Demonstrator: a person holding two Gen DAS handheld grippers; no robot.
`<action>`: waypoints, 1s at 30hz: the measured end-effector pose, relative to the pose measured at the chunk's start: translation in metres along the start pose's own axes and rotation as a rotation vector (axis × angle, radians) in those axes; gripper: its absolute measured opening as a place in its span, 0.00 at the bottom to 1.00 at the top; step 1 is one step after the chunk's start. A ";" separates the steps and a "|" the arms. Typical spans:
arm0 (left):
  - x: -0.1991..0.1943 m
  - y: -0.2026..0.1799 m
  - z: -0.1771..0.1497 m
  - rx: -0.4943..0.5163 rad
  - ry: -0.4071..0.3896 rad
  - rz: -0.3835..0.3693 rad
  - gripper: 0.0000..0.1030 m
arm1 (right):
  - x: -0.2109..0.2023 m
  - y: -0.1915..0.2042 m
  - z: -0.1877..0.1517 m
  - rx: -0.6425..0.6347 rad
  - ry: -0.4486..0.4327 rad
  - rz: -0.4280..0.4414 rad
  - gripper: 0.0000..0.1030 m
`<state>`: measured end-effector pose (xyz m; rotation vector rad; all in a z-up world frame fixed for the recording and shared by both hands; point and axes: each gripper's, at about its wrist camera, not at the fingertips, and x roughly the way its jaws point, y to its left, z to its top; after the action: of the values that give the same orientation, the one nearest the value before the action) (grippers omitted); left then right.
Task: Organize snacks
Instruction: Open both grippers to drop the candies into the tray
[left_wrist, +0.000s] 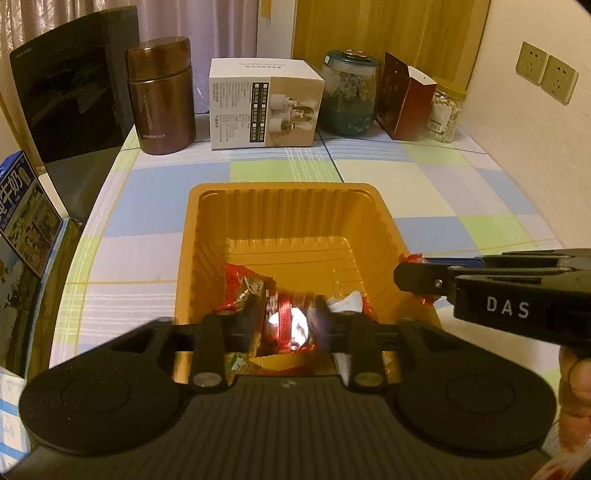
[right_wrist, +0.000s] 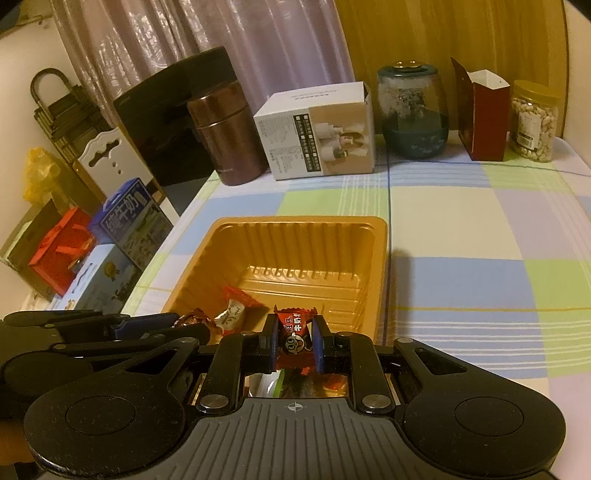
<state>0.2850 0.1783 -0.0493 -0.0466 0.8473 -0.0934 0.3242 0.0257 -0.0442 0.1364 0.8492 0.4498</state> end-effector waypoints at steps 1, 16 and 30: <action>0.000 0.000 -0.001 0.002 -0.006 0.003 0.57 | 0.000 -0.001 0.000 0.002 0.000 0.000 0.18; -0.021 0.017 -0.021 -0.018 -0.032 0.071 0.59 | 0.000 0.003 -0.005 0.019 0.006 0.017 0.19; -0.032 0.029 -0.024 -0.043 -0.046 0.083 0.73 | 0.003 0.013 0.009 0.065 -0.041 0.092 0.58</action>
<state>0.2475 0.2101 -0.0439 -0.0534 0.8045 0.0036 0.3285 0.0392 -0.0363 0.2446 0.8194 0.5046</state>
